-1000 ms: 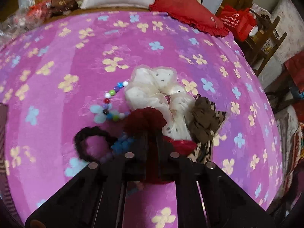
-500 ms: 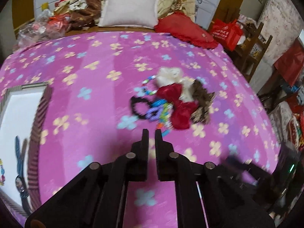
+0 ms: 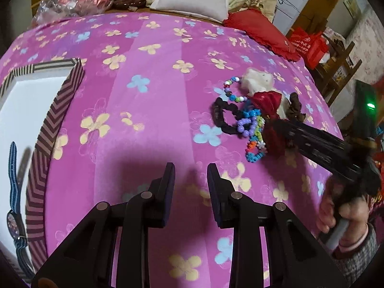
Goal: Organize jewelry
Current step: 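Grasp the cream polka-dot scrunchie with the left tool while the right tool grasps the red bow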
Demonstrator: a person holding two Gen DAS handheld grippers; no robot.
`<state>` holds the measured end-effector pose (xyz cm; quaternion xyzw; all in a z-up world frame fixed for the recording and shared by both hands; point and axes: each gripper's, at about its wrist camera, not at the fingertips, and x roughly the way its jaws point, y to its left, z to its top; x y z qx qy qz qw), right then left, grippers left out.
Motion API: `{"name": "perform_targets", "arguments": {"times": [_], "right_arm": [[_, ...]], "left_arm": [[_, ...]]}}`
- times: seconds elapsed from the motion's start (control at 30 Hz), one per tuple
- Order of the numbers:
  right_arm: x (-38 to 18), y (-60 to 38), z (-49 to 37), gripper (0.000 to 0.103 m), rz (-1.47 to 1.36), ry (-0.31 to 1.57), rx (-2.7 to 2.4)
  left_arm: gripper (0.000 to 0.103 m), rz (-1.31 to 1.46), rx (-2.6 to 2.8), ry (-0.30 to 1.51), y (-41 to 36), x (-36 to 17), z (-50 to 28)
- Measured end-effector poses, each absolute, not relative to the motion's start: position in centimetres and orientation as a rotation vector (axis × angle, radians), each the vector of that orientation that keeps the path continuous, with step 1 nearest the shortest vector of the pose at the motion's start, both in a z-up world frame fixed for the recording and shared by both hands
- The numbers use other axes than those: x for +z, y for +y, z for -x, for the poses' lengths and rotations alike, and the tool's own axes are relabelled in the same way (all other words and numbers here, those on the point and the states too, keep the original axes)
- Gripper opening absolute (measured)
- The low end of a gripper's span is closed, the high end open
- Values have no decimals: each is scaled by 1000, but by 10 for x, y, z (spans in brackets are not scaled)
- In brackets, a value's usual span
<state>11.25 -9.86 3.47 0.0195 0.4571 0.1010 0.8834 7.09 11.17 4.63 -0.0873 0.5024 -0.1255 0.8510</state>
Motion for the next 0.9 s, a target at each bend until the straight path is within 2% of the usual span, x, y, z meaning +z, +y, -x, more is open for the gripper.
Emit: {"name": "perform_targets", "arguments": {"times": [0.07, 0.1, 0.37, 0.53, 0.6, 0.9], "right_arm": [[23, -99, -122, 32, -41, 976, 209], [18, -103, -123, 17, -65, 991, 219], [30, -151, -62, 16, -324, 906, 318], [24, -181, -31, 17, -402, 841, 306], [18, -194, -30, 17, -451, 825, 315], [9, -219, -38, 17, -567, 818, 337]], "left_arm": [[26, 193, -263, 1061, 113, 45, -74], [26, 196, -260, 1064, 113, 45, -76], [28, 191, -286, 1097, 87, 47, -101], [45, 210, -334, 1063, 51, 61, -129], [49, 230, -351, 1057, 35, 65, -148], [49, 218, -390, 1140, -29, 42, -216]]}}
